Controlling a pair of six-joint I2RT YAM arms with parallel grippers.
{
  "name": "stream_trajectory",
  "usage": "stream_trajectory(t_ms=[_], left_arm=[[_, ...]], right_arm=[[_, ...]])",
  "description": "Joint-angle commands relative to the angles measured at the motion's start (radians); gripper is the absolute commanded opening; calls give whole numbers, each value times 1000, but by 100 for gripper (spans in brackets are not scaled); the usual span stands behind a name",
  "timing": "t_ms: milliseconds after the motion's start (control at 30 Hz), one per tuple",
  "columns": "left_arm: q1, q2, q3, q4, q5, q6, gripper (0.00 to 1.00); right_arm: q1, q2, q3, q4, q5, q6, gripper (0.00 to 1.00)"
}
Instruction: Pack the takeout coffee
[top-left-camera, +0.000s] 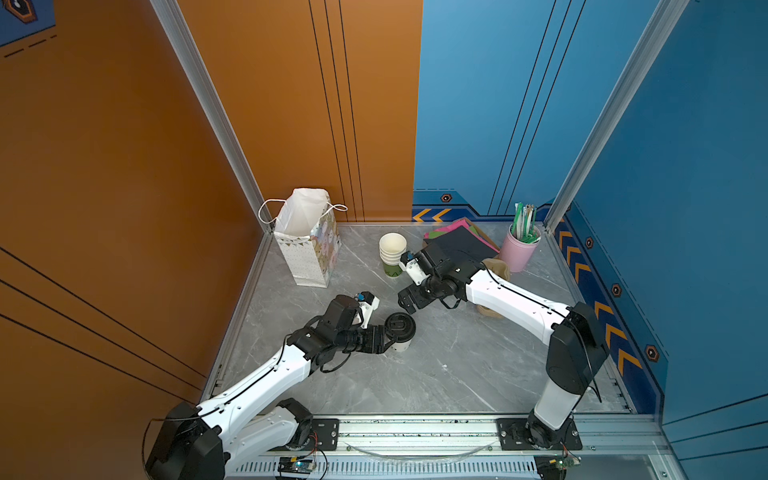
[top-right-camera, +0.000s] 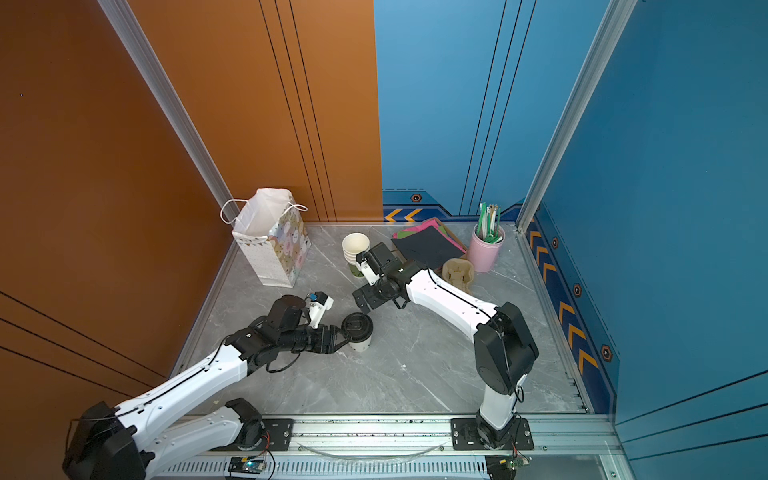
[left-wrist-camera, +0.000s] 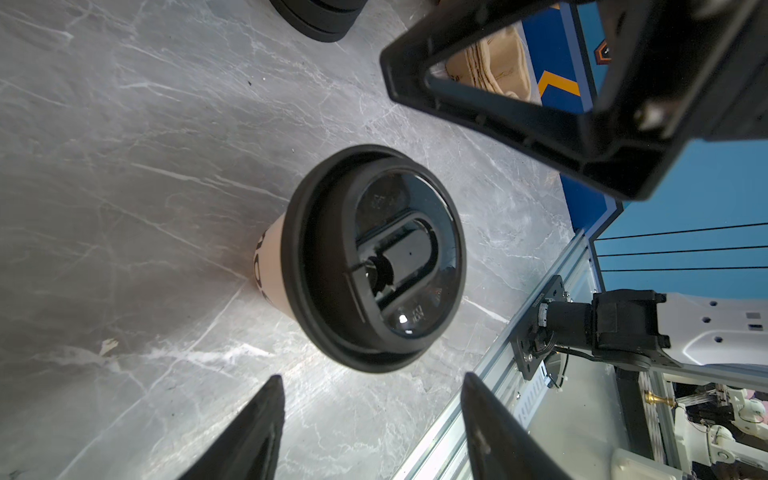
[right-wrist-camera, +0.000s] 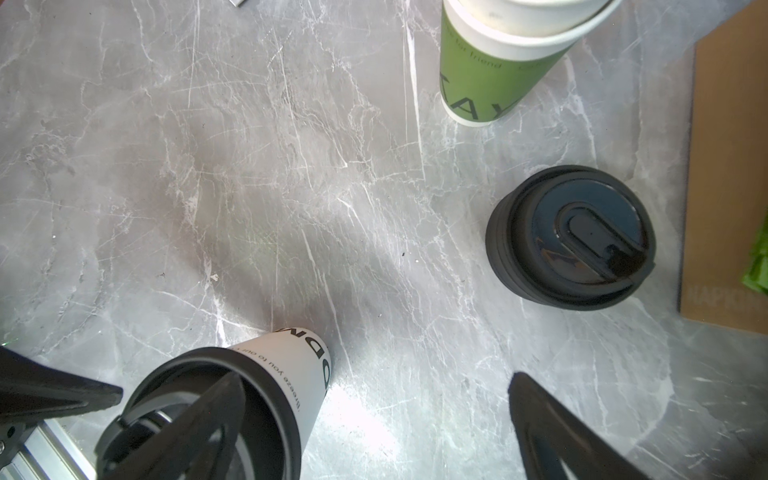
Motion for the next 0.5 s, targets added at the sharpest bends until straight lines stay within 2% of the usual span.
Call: stream_trajectory(t_ms=[0, 467], left_arm=[[-12, 19, -1, 16, -21, -3, 68], [-5, 35, 2, -11, -81, 15, 68]], right_arm=[[-1, 31, 26, -18, 14, -17, 100], [-5, 32, 0, -18, 11, -17, 100]])
